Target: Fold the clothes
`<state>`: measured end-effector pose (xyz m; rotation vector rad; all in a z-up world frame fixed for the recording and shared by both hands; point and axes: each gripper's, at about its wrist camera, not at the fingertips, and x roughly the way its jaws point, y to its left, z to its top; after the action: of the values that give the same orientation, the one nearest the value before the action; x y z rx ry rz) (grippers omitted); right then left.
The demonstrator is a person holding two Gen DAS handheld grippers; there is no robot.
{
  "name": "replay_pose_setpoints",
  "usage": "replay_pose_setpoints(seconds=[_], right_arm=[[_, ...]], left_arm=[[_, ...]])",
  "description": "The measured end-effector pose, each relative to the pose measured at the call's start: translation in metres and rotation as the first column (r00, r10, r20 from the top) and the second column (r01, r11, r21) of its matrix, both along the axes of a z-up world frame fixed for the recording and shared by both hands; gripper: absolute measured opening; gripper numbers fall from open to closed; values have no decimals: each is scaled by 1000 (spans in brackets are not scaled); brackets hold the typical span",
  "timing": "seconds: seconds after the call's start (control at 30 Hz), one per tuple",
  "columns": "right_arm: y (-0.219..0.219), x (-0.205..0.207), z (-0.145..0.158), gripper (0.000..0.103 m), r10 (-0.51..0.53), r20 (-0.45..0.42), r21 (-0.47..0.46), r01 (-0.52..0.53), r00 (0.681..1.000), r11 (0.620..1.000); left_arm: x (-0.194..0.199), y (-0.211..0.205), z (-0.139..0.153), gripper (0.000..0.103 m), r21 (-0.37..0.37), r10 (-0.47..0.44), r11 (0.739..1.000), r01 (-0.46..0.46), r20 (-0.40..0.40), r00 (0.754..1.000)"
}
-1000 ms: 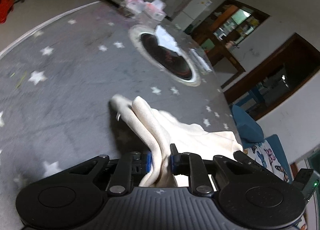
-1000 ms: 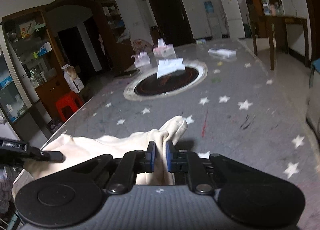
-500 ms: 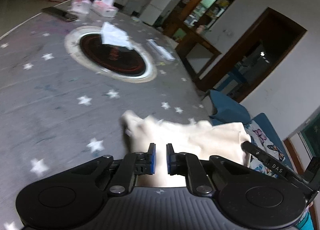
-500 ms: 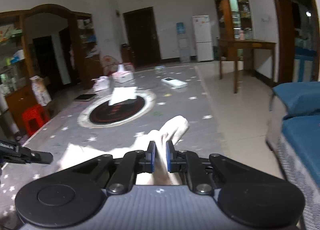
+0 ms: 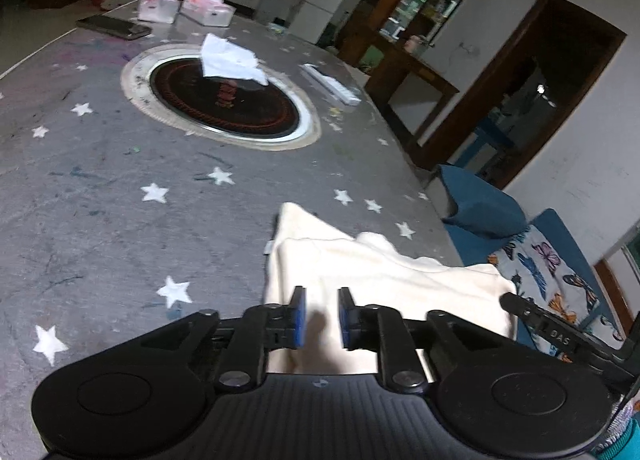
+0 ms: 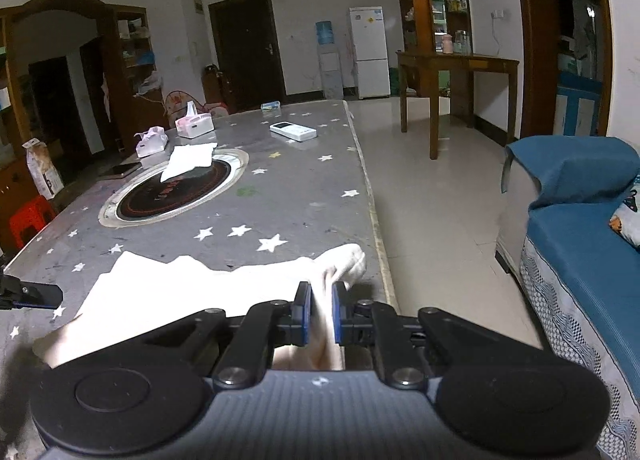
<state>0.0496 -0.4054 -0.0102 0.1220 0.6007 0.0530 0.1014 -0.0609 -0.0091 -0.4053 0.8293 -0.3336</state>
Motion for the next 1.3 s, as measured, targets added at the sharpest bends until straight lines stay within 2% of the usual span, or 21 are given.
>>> replay_pose_setpoints(seconds=[0.13,0.23,0.3,0.4,0.57,0.73,0.83,1.0,1.3], right_arm=[[-1,2,-3,10,-7,-5,-17,7,1000,1000],[-1,3,-5,9,-10,-11,-26,9,1000,1000],[-1,4,-7,9,-11,-14,-31,11,1000,999],[-1,6,-9,10,-16,-19,-41,15,1000,999],[-4,9,-13,10,-33,-35,-57,31,999,998],[-3,12,-19,12,-28,-61,-73,23,998,997],[-3,11,-16,16,-33,-59,-86,28,998,996],[0,7,-8,17,-28,-36,-103,25,999,994],[32,27,-2,17,124,-62,-53,-127,990,990]], left_arm=[[4,-5,-7,38,18,0,1000,1,-23,1000],[7,-8,-16,35,4,-10,1000,10,-48,999],[8,-11,-20,18,-4,-23,1000,22,-63,998],[6,-15,-24,10,-15,-52,999,51,-70,996],[-1,-21,-25,10,-19,-103,995,102,-71,992],[4,-19,-25,11,-7,-87,996,87,-71,994],[4,-18,-22,16,14,-80,997,81,-61,995],[1,-21,-13,16,31,-79,996,80,-31,996],[-5,-51,6,16,11,-175,985,174,31,984]])
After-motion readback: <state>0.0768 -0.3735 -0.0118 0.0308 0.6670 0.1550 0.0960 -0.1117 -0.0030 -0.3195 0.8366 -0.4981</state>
